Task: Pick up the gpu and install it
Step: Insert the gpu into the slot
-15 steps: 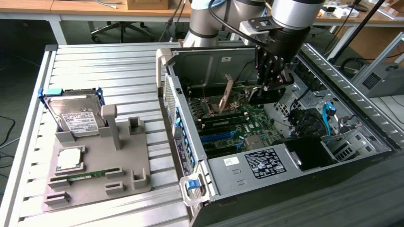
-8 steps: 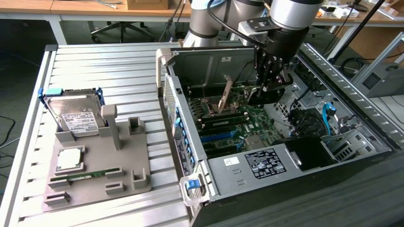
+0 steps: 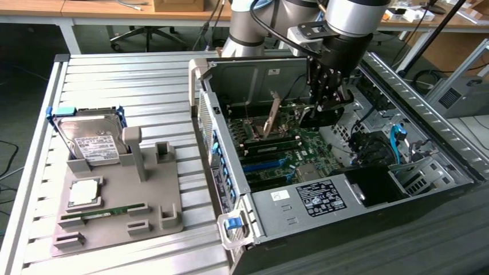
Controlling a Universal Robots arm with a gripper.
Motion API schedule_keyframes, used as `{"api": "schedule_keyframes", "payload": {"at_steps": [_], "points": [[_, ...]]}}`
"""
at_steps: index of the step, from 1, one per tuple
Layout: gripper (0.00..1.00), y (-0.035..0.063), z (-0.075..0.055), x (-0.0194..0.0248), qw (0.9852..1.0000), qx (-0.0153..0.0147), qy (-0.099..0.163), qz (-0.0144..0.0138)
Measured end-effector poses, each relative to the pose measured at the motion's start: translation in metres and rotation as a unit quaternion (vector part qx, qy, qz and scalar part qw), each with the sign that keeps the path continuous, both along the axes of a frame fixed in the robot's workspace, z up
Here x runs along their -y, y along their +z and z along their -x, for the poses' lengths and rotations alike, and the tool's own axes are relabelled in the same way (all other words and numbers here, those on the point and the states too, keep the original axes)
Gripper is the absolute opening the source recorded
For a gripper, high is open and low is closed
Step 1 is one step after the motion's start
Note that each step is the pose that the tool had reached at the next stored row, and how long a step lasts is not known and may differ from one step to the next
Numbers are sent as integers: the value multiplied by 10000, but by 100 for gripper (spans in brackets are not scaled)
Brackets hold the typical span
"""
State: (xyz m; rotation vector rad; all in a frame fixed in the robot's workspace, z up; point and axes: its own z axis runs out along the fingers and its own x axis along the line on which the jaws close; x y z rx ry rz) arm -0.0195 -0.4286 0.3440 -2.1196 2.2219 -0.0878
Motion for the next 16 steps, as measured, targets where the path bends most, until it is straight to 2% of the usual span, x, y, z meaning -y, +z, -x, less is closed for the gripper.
{"api": "schedule_keyframes", "payload": {"at_steps": [6,16], "points": [[27,-9,10,0,10000,0,-1,25],[27,-21,30,3,10000,0,0,50]]}}
